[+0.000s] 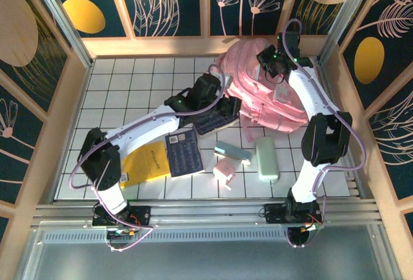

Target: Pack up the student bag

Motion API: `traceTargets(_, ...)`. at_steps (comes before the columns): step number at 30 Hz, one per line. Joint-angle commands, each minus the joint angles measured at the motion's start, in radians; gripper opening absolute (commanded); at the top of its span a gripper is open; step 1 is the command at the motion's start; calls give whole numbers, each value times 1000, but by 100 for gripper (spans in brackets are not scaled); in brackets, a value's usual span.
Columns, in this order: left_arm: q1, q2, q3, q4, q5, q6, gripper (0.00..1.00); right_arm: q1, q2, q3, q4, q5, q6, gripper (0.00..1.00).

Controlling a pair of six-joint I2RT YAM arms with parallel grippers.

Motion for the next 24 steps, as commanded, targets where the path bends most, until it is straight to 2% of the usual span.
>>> traceTargets(1, -2, 84, 77, -37, 7, -21, 58, 1, -87, 84, 76, -21, 91, 0)
traceTargets(3, -3, 123, 90, -21, 39, -58, 54, 1, -88, 91, 74, -28, 110, 0)
traceTargets(14, -3, 263, 109, 69, 156, -263, 48, 6, -104, 54, 128, -64, 185, 0)
traceTargets(19, -3, 296, 77, 155, 214, -385, 54, 8, -111, 16, 169, -86, 218, 0)
traceTargets(24, -2, 310, 74, 169, 185, -408, 58, 10, -124, -13, 214, -112, 233, 0)
